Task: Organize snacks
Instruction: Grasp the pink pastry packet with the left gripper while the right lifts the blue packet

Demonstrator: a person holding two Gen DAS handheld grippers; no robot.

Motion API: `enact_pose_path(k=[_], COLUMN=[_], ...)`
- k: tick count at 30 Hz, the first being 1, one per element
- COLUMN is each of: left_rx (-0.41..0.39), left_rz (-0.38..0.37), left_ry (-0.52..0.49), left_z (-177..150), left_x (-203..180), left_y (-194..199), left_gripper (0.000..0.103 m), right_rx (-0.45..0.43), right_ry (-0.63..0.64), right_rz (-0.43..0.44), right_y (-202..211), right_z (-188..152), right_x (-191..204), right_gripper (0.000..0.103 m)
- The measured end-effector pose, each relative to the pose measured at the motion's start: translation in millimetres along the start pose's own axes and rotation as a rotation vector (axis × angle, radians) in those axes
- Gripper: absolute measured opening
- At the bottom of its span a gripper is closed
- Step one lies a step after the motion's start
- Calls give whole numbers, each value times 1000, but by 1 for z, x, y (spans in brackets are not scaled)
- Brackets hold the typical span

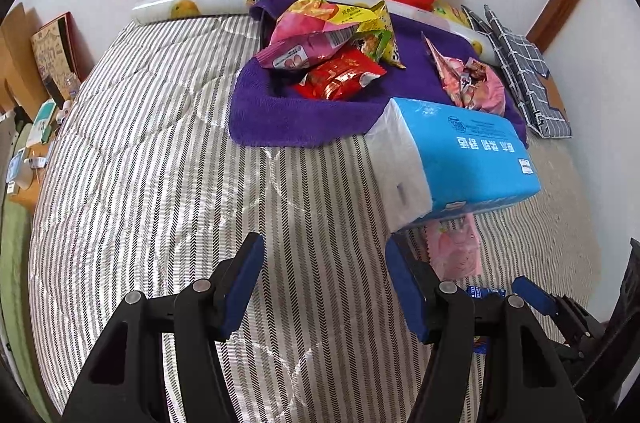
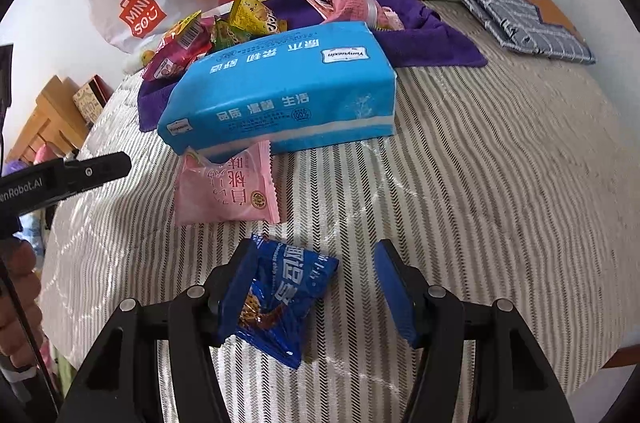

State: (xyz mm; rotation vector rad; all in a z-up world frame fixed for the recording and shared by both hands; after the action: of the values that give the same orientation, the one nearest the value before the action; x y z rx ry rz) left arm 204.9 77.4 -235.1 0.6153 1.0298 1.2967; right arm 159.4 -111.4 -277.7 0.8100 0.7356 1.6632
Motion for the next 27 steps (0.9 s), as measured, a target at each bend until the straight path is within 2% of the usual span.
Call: enact_pose_path(k=[6, 7, 8, 11, 16, 27], left_rx=[-4, -3, -1, 2, 10, 19], left_rz=[-1, -2, 0, 2, 0, -49], left_ry=[14, 14, 11, 8, -3, -77], left_z=[3, 3, 2, 1, -4, -14], left_x=[3, 2, 2, 2, 0, -22], left_y=[0, 0, -1, -2, -4, -3], left_gripper=[63, 63, 63, 63, 63, 64], right_rx=[-10, -14, -21, -31, -41, -100], right_ry=[63, 70, 73, 74, 77, 47], right_rz=[-61, -69, -72, -66, -56, -109], right_y=[-7, -8, -8, -8, -3, 24], right_z=[1, 2, 2, 4, 4, 11], right_x=[10, 10, 10, 10, 8, -18], right_gripper=[61, 56, 47, 44, 43, 43])
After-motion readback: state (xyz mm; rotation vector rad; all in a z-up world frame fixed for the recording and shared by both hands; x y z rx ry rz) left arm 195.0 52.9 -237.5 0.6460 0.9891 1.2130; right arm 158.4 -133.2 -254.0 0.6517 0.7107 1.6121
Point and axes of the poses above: each gripper's, at about its wrist camera, not at the fingertips, and y roughly against the way its jaws point, x to its left, z to its top, the point moved 8 cm from there along -y, roughly the way its jaws point, and after that the axes turned 10 degrees about y, right-handed, at the moved point
